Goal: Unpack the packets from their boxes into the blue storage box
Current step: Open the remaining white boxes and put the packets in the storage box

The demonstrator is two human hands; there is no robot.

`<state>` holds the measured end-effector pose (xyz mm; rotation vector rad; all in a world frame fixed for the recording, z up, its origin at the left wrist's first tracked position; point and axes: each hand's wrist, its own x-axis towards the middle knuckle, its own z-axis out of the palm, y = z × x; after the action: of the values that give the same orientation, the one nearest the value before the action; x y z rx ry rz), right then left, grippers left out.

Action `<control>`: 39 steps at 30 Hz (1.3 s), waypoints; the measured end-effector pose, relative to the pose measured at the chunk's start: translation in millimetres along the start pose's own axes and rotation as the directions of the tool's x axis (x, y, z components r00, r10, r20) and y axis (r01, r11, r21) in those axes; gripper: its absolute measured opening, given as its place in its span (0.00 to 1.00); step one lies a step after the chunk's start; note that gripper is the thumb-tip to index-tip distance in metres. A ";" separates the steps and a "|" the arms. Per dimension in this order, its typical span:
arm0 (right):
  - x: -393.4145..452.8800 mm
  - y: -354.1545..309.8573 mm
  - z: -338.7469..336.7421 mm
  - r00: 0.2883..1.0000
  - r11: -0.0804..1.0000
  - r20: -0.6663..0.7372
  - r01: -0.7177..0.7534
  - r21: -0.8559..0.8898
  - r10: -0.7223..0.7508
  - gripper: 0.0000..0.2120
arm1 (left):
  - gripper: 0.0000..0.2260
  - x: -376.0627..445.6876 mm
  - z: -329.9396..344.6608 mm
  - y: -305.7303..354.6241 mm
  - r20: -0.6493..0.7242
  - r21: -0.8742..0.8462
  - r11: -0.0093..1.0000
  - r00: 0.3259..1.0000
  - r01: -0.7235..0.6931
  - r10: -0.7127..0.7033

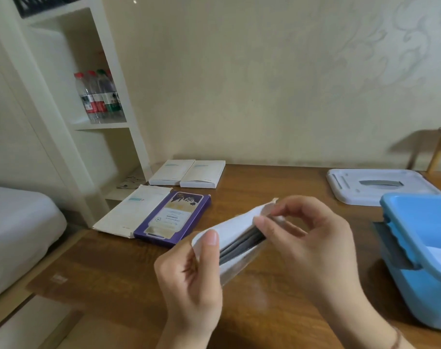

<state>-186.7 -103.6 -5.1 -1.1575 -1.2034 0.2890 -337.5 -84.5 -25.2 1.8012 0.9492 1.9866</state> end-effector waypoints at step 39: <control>-41.8 11.4 15.3 0.994 0.951 0.112 0.017 -0.308 0.018 0.08 | 0.21 -28.1 -5.2 9.8 0.242 0.219 0.958 0.941 0.186 -0.238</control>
<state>-212.0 -120.1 -39.8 -1.4272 -1.3823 0.1711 -335.6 -110.5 -40.4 1.9119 1.2230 1.5216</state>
